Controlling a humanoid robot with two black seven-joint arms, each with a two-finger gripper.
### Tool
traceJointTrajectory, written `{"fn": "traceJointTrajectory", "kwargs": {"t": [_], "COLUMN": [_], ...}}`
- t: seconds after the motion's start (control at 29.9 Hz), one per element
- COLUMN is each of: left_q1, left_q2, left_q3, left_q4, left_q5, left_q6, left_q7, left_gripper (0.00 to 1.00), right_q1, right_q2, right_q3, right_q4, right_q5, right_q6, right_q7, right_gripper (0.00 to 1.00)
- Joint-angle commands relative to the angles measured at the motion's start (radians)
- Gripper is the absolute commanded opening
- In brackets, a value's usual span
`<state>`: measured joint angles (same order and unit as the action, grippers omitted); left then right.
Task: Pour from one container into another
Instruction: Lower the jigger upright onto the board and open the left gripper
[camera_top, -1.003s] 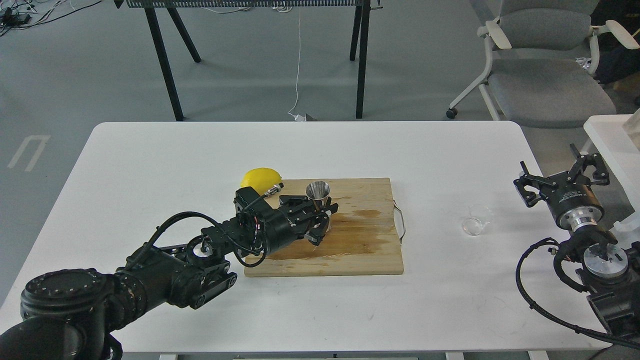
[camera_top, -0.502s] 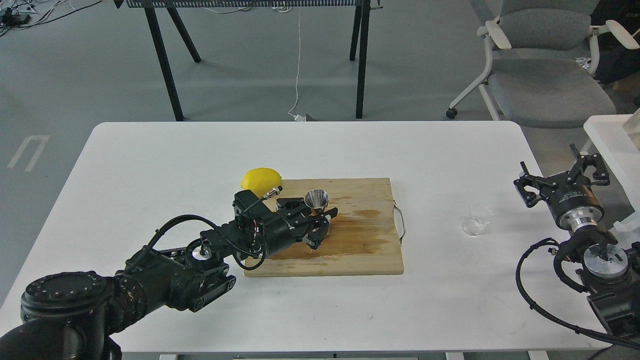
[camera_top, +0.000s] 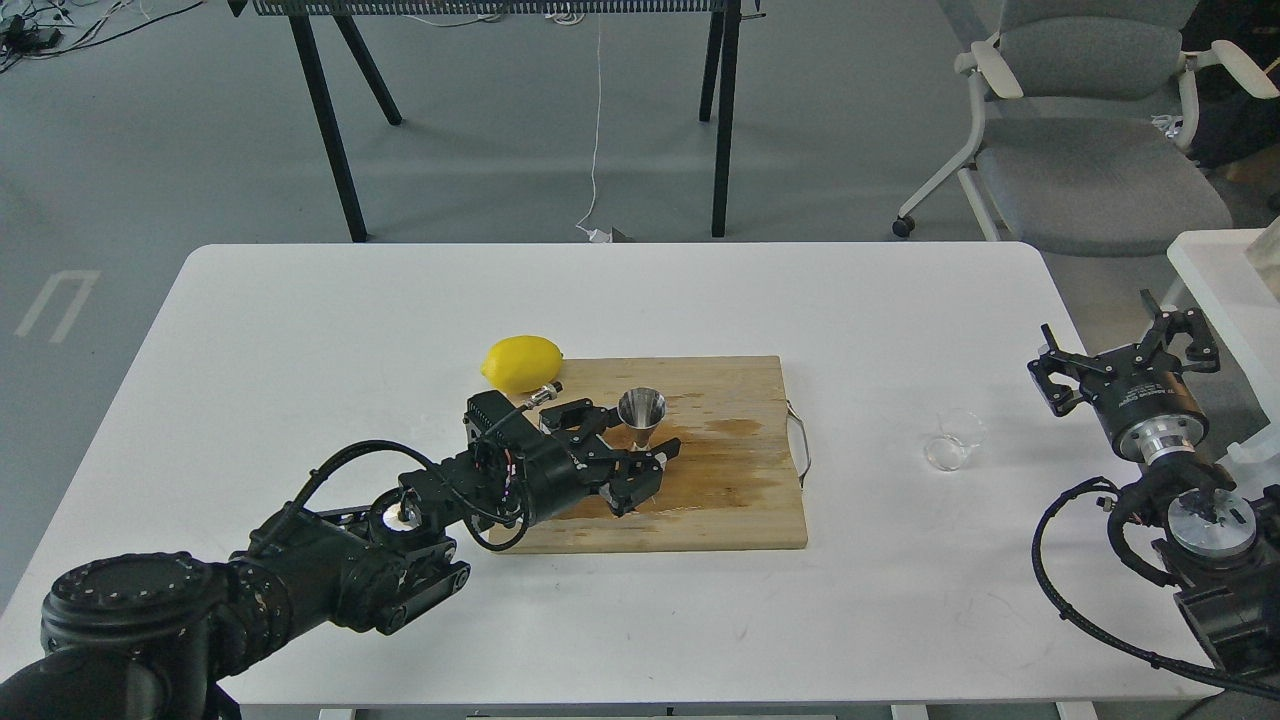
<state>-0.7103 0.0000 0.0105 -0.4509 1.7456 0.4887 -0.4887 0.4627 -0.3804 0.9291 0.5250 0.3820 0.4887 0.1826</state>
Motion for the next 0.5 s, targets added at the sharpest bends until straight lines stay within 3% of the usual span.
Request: {"fn": "traceJointTrajectory", "kwargs": {"t": [0.0,0.47], "left_q1": [0.002,0.015], "left_q2": [0.000,0.000], "left_q3": [0.000,-0.001], "left_q4": [0.000,-0.005], "left_q5": [0.000,0.000], "left_q6": [0.000,0.000], "left_q7": [0.000,0.000], "left_gripper": [0.87,0.87], "right_q1": [-0.007,-0.012], "right_q2": [0.000,-0.002], "right_q3": [0.001,0.002], "right_q4": [0.000,0.000], "right_q5": [0.000,0.000], "right_q6": [0.000,0.000], "right_q7": [0.000,0.000], "right_gripper": [1.00,1.00]}}
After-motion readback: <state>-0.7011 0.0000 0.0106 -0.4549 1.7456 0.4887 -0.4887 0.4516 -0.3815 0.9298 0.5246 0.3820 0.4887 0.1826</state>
